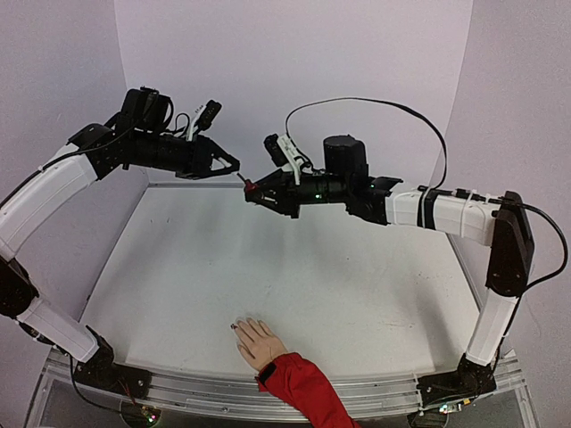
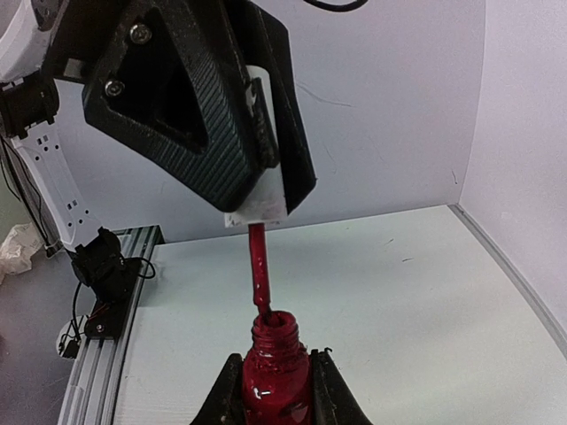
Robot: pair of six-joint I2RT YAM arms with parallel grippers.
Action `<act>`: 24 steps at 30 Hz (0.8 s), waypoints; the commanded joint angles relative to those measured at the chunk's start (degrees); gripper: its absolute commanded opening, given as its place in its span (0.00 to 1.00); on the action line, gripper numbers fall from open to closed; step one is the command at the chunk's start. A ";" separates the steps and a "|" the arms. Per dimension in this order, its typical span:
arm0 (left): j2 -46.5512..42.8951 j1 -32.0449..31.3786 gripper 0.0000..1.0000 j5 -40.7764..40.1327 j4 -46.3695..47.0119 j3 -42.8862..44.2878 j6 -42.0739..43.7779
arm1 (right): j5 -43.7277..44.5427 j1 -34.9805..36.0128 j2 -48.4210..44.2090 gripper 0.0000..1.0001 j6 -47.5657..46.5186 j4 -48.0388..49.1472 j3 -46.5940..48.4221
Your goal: Paint the nails
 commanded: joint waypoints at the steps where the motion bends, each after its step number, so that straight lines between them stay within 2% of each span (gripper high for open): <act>1: -0.45 0.15 0.00 1.43 0.65 0.29 0.78 | -1.56 0.47 -0.11 0.00 -0.14 3.21 3.14; 24: 0.24 -0.14 0.00 1.07 -1.19 -0.55 2.33 | 0.33 1.29 1.08 0.00 -0.06 3.17 5.33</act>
